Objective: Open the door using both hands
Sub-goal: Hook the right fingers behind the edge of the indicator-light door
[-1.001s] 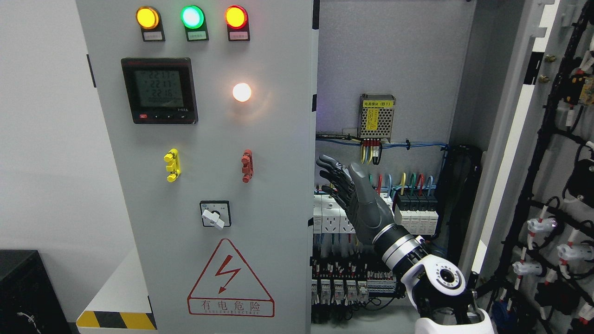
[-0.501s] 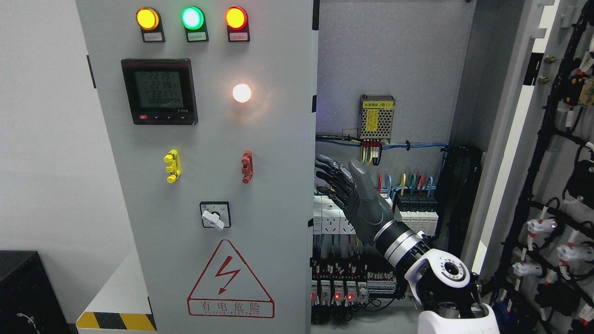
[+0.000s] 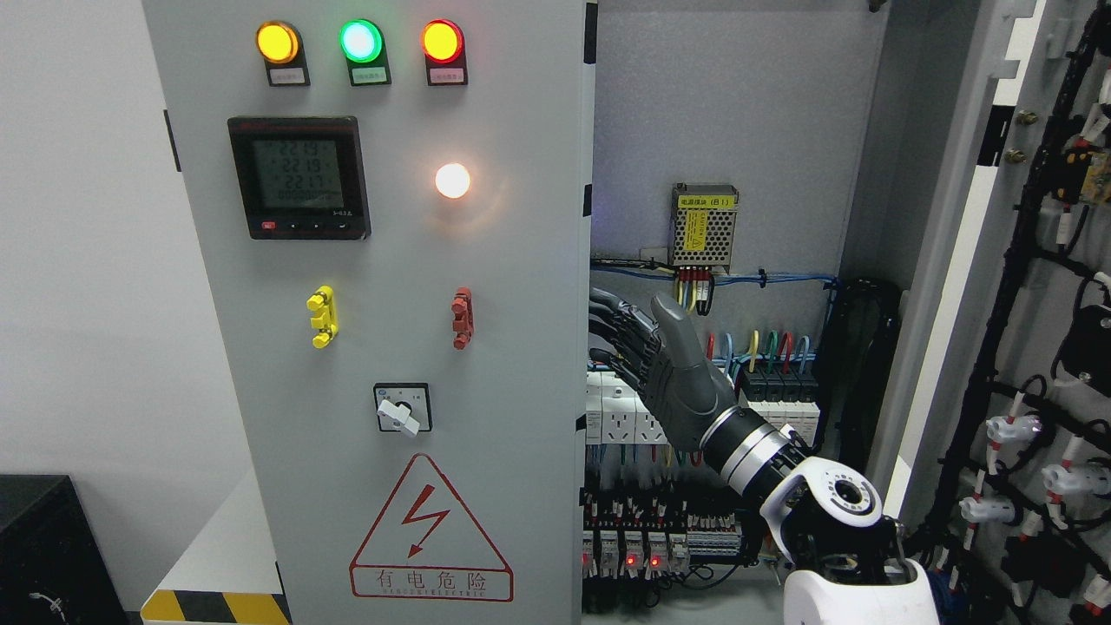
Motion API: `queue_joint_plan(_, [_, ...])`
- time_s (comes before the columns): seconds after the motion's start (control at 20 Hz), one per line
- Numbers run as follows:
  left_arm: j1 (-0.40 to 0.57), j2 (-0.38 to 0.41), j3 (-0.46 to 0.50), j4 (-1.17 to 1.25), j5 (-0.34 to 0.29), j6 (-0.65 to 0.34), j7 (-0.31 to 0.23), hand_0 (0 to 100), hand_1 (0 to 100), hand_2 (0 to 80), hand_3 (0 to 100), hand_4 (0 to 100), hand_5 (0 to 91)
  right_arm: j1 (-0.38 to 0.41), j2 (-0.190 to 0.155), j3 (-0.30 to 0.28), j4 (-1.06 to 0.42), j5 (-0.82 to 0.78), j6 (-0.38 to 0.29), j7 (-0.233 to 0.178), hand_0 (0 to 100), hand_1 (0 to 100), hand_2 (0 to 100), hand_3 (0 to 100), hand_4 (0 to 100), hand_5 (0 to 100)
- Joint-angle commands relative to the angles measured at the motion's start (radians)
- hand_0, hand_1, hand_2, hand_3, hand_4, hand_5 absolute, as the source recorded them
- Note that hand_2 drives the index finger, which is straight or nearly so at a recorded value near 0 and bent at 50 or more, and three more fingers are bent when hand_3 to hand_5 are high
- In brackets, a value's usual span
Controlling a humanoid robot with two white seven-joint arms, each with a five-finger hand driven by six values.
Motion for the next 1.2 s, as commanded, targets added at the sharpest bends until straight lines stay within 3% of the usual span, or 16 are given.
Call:
queue_joint_plan(0.0, [0.000, 0.000, 0.000, 0.000, -0.021, -0.001, 0.001, 0, 0, 0.0, 0, 0, 0.0, -0.009, 0.002, -0.017, 0.029, -0.001, 0.019, 0.005, 0, 0, 0, 0, 0, 0])
queue_joint_plan(0.15, [0.000, 0.000, -0.001, 0.000, -0.021, -0.001, 0.001, 0, 0, 0.0, 0, 0, 0.0, -0.009, 0.002, -0.017, 0.026, -0.001, 0.019, 0.049, 0, 0, 0, 0, 0, 0])
queue_joint_plan(0.45, [0.000, 0.000, -0.001, -0.002, -0.021, -0.001, 0.001, 0, 0, 0.0, 0, 0, 0.0, -0.009, 0.002, -0.015, 0.013, -0.048, 0.021, 0.059, 0, 0, 0, 0, 0, 0])
queue_joint_plan(0.65, [0.000, 0.000, 0.000, 0.000, -0.021, -0.001, 0.001, 0, 0, 0.0, 0, 0, 0.0, -0.009, 0.004, -0.017, 0.006, -0.045, 0.021, 0.111, 0, 0, 0, 0, 0, 0])
queue_joint_plan(0.95, [0.000, 0.000, 0.000, 0.000, -0.021, -0.001, 0.001, 0, 0, 0.0, 0, 0, 0.0, -0.010, 0.002, -0.017, 0.007, -0.047, 0.022, 0.117, 0, 0, 0, 0, 0, 0])
queue_joint_plan(1.15, [0.000, 0.000, 0.000, 0.000, -0.021, -0.001, 0.001, 0, 0, 0.0, 0, 0, 0.0, -0.024, 0.002, -0.018, 0.013, -0.047, 0.059, 0.117, 0, 0, 0, 0, 0, 0])
